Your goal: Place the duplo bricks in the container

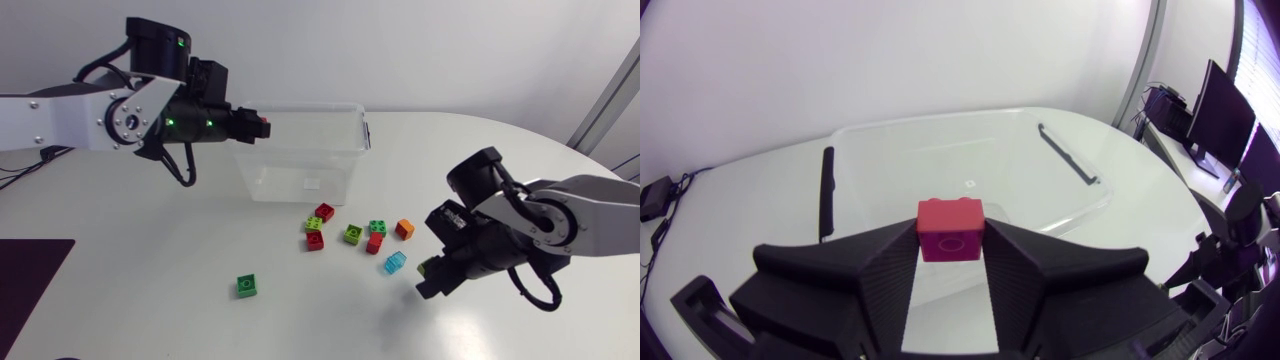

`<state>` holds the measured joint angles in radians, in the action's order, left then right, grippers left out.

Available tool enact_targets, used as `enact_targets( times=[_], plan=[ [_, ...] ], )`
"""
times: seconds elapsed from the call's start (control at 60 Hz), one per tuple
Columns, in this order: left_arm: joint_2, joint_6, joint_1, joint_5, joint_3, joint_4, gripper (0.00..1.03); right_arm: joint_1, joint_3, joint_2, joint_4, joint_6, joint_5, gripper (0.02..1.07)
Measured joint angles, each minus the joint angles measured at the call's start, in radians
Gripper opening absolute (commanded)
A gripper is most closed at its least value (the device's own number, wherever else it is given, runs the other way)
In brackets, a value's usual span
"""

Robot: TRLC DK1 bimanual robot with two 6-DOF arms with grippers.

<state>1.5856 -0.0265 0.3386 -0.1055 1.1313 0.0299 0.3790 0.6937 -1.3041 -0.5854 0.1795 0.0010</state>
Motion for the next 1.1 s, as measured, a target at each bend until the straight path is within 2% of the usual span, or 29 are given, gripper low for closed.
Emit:
enact_targets(
  times=[0.067,0.167,0.383,0.6,0.833,0.95,1.1],
  plan=[
    [0.048,0.000,-0.001,0.020,0.015,-0.004,0.50,0.010,0.042,0.008,-0.016,-0.002,0.000,0.30],
    [0.078,0.000,-0.005,0.040,0.029,-0.014,0.64,0.032,0.109,0.009,-0.026,-0.016,0.000,0.30],
    [0.028,0.000,-0.025,0.040,0.028,-0.033,0.65,0.062,0.285,-0.011,-0.043,-0.023,0.003,0.30],
    [-0.190,0.001,-0.042,0.040,0.004,-0.040,0.65,0.079,0.472,-0.103,-0.040,-0.039,0.003,0.30],
    [-0.406,0.067,-0.016,0.000,-0.114,0.141,0.64,0.082,0.630,-0.220,0.005,-0.058,0.005,0.30],
    [-0.445,0.114,-0.008,-0.040,-0.213,0.224,0.64,0.092,0.680,-0.280,0.036,-0.060,0.008,0.30],
    [-0.470,0.174,0.020,-0.058,-0.341,0.278,0.64,0.104,0.753,-0.359,0.048,-0.060,0.011,0.30]
  ],
)
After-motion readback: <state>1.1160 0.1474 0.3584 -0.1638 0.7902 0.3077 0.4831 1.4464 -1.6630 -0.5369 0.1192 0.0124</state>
